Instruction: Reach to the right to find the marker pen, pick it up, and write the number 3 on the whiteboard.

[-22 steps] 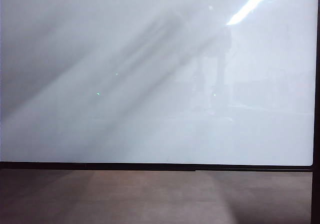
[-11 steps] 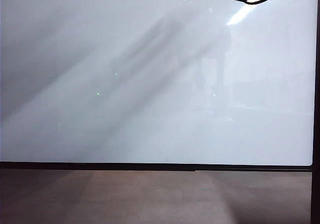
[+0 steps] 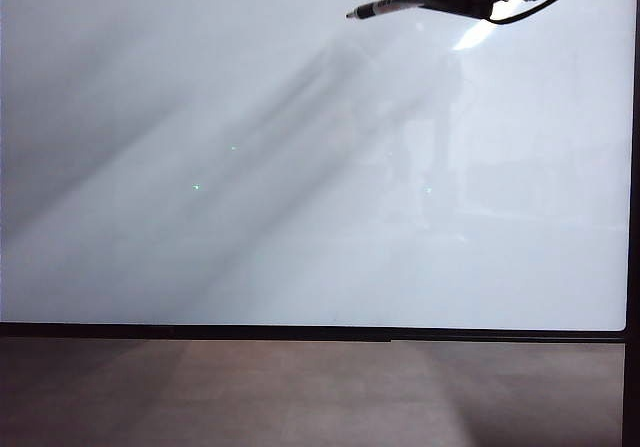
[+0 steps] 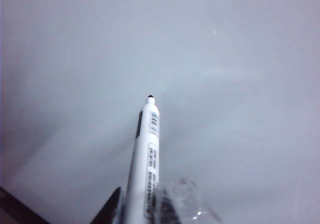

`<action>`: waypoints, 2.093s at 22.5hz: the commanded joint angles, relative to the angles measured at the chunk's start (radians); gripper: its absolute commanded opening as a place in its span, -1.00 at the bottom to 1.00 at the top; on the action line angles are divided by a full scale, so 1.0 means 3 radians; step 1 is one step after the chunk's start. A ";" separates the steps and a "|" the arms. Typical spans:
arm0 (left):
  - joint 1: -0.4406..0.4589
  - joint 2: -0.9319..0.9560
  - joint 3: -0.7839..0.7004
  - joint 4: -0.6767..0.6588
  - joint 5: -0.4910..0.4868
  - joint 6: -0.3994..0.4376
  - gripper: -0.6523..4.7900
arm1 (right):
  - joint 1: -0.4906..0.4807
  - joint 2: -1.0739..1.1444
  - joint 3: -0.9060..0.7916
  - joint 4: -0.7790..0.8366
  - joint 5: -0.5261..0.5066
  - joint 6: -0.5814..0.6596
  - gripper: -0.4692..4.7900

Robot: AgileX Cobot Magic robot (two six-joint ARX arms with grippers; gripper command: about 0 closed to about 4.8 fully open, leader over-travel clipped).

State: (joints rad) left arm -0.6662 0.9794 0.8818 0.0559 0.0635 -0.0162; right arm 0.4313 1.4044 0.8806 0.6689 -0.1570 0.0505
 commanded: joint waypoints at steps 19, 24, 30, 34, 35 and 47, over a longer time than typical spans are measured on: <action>0.0003 -0.0009 0.0003 0.0032 0.0011 0.0003 -0.78 | 0.0005 0.0262 0.0027 0.0514 0.0174 -0.0285 -0.62; 0.0003 -0.0009 0.0003 0.0032 0.0013 0.0004 -0.78 | 0.0003 0.0360 0.0029 0.0659 0.0165 -0.0285 -0.62; 0.0003 -0.0009 0.0003 0.0032 0.0013 0.0004 -0.78 | 0.0003 0.0467 0.0037 0.0777 0.0251 -0.0284 -0.62; 0.0003 -0.0009 0.0003 0.0032 0.0013 0.0004 -0.78 | 0.0004 0.0493 0.0038 0.0778 0.0294 -0.0284 -0.62; 0.0003 -0.0009 0.0003 0.0031 0.0011 0.0004 -0.78 | 0.0004 0.0501 0.0038 0.0778 0.0296 -0.0284 -0.62; 0.0003 -0.0009 0.0003 0.0032 0.0011 0.0004 -0.78 | 0.0004 0.0589 0.0080 0.0811 0.0323 -0.0284 -0.62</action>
State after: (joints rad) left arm -0.6662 0.9794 0.8814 0.0555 0.0639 -0.0170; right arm 0.4309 1.5841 0.9001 0.8928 -0.0700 -0.0322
